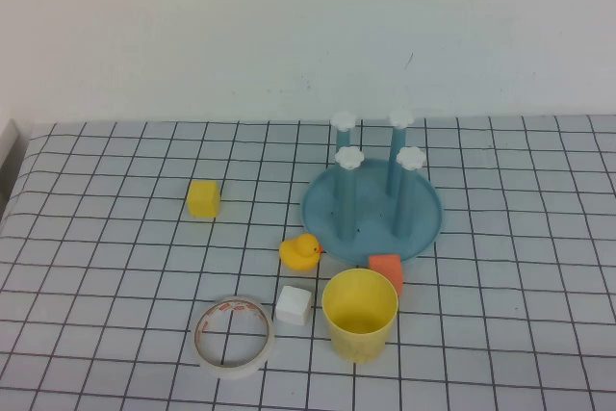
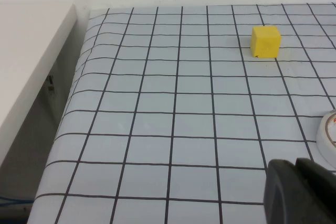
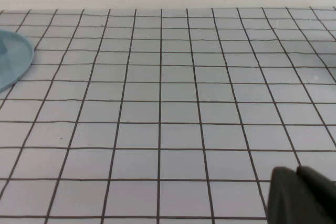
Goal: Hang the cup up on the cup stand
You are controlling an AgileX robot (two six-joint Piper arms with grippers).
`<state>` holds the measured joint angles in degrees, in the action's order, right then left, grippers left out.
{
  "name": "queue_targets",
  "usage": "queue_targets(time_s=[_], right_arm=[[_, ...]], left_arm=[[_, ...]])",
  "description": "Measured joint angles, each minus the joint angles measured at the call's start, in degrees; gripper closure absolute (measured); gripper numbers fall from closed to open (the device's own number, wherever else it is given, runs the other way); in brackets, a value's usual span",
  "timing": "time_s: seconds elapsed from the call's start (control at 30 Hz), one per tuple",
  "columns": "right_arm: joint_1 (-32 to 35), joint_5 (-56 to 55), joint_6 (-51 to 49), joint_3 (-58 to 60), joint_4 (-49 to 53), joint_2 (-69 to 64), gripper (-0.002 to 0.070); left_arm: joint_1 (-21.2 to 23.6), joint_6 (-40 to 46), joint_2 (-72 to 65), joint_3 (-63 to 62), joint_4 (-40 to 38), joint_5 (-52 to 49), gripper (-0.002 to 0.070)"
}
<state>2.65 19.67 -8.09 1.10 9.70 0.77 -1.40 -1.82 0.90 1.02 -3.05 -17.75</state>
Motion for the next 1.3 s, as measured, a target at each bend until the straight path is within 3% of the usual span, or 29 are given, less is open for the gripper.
queue_targets(time_s=[0.57,1.3], right_arm=[[0.0,0.0,0.94,0.0,1.49,0.0,0.0678],[0.0,0.0,0.58,0.0,-5.24,0.0,0.0678]], left_arm=[[0.0,0.0,0.0,0.0,0.0,-0.1,0.0678],[0.0,0.0,0.0,0.0,0.0,-0.11,0.0675]])
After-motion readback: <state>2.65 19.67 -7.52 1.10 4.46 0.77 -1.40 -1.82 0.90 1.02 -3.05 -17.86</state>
